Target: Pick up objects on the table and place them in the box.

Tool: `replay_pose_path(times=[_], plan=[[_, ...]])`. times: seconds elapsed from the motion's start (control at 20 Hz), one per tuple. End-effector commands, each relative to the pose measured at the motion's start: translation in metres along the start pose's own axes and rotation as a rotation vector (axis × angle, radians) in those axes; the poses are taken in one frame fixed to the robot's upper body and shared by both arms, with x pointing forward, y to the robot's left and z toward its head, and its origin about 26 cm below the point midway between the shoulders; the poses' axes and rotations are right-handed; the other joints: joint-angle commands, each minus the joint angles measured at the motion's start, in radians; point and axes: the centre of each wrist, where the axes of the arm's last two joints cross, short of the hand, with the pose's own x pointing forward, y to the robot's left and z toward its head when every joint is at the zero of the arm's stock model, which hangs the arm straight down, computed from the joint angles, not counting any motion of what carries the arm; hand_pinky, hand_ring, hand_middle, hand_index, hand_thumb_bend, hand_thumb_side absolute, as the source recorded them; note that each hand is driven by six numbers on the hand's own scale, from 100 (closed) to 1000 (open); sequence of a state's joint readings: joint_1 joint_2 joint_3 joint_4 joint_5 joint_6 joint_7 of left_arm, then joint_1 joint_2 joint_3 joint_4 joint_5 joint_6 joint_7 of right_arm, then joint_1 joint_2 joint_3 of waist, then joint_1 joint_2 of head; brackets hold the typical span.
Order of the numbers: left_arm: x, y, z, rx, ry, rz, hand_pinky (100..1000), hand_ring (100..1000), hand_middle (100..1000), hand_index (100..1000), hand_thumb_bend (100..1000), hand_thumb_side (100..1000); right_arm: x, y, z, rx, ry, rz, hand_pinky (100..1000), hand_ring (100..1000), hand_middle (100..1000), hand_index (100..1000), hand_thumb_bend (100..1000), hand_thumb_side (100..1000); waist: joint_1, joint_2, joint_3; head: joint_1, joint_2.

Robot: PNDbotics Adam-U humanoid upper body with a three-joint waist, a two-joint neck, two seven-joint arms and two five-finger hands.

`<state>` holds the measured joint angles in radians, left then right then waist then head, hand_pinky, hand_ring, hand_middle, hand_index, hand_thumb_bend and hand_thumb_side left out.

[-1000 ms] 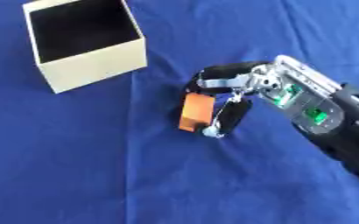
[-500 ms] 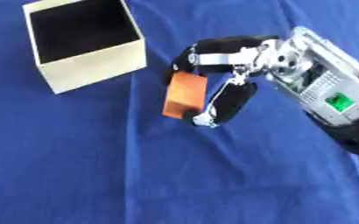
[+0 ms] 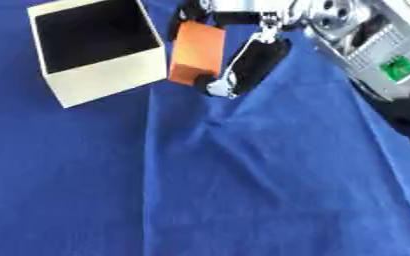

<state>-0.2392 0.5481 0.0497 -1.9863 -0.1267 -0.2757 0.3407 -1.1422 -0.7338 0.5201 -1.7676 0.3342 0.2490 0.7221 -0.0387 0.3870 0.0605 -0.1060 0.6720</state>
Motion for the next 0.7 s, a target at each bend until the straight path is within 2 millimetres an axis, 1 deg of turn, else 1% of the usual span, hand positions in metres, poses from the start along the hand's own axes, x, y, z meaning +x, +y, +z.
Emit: replay_pose_path(times=[0.05,0.25,0.5,0.7], plan=[[0.005,0.006,-0.009,-0.024,-0.043,-0.019,483,536,628,713,280,715,-0.002,-0.017,-0.009,-0.043,0.024,0.026,691,788,750,756,100,129,-0.002,-0.016,0.011,-0.025,-0.025],[0.007,0.005,-0.013,-0.027,-0.061,-0.013,483,535,628,713,280,715,-0.006,-0.032,-0.024,-0.105,0.043,0.015,687,776,739,750,100,129,-0.018,-0.001,0.043,-0.060,-0.044],[0.009,0.004,-0.018,-0.035,-0.081,-0.002,483,535,627,713,277,715,-0.019,-0.045,-0.040,-0.199,0.069,-0.032,679,757,719,741,100,132,-0.042,0.012,0.094,-0.113,-0.054],[0.009,0.003,-0.019,-0.039,-0.083,0.004,482,534,627,712,276,715,-0.033,-0.052,-0.050,-0.267,0.097,-0.064,672,738,694,737,100,137,-0.058,0.017,0.134,-0.142,-0.062]])
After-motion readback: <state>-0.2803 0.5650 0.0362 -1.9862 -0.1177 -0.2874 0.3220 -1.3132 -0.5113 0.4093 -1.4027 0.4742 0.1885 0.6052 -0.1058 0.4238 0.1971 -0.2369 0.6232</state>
